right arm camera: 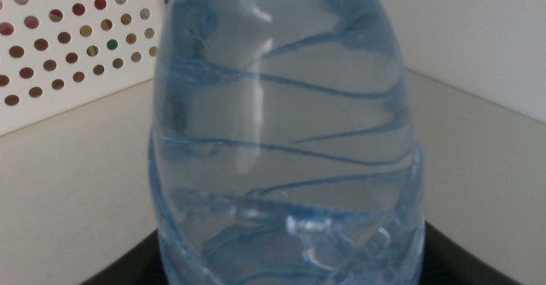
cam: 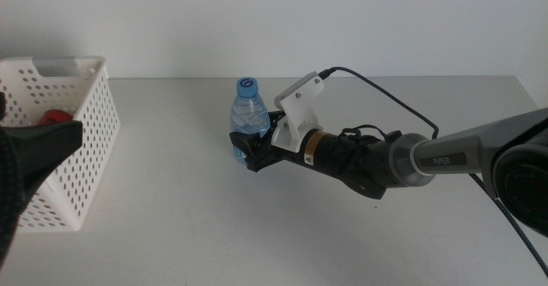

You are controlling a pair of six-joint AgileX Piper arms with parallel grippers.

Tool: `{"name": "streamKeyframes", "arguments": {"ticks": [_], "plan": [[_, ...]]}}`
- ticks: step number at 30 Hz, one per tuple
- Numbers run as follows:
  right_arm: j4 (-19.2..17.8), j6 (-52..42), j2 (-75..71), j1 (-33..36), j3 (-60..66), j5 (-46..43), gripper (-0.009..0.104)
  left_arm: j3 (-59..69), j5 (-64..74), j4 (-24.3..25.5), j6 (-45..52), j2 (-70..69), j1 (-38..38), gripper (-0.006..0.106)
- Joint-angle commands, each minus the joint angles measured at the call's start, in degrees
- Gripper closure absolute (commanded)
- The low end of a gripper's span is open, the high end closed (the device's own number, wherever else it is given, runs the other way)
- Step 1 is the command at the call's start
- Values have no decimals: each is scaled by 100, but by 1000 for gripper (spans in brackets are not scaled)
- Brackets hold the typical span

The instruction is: Use arms to grab the bottles and put them into the dustbin to the left of the table.

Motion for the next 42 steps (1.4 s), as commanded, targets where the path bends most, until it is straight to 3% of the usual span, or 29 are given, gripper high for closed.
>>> {"name": "streamKeyframes", "arguments": {"ticks": [1, 5, 8, 12, 18, 24, 25, 26, 30, 39, 42], "plan": [[99, -118, -460, 12, -230, -681, 43, -129, -425, -59, -96, 31, 6, 17], [-109, 35, -602, 12, -223, -651, 16, -129, -425, -59, -96, 31, 6, 17], [-461, 470, -865, 12, -148, -361, 7, -129, -425, -59, -96, 31, 6, 17], [-1171, 1169, -1437, 6, 183, 233, 9, -129, -425, -59, -96, 31, 6, 17], [-1647, 2082, -2714, -4, 898, 751, 17, -129, -425, -59, -96, 31, 6, 17], [-2780, 3465, -3810, 1, 1181, 1559, 20, -129, -425, -59, -96, 31, 6, 17], [-2751, 3639, -3956, -3, 1257, 1602, 20, -129, -425, -59, -96, 31, 6, 17], [-2612, 3686, -4098, -3, 1318, 1660, 20, -129, -425, -59, -96, 31, 6, 17], [-1020, 2833, -4879, 15, 1708, 2282, 20, -129, -425, -53, -96, 31, 6, 17], [2774, -1748, -6392, 15, 1481, 5359, 20, -129, -425, -53, -96, 31, 6, 17], [3755, -2855, -6654, 15, 1279, 6403, 20, -129, -425, -53, -96, 31, 6, 17]]}}
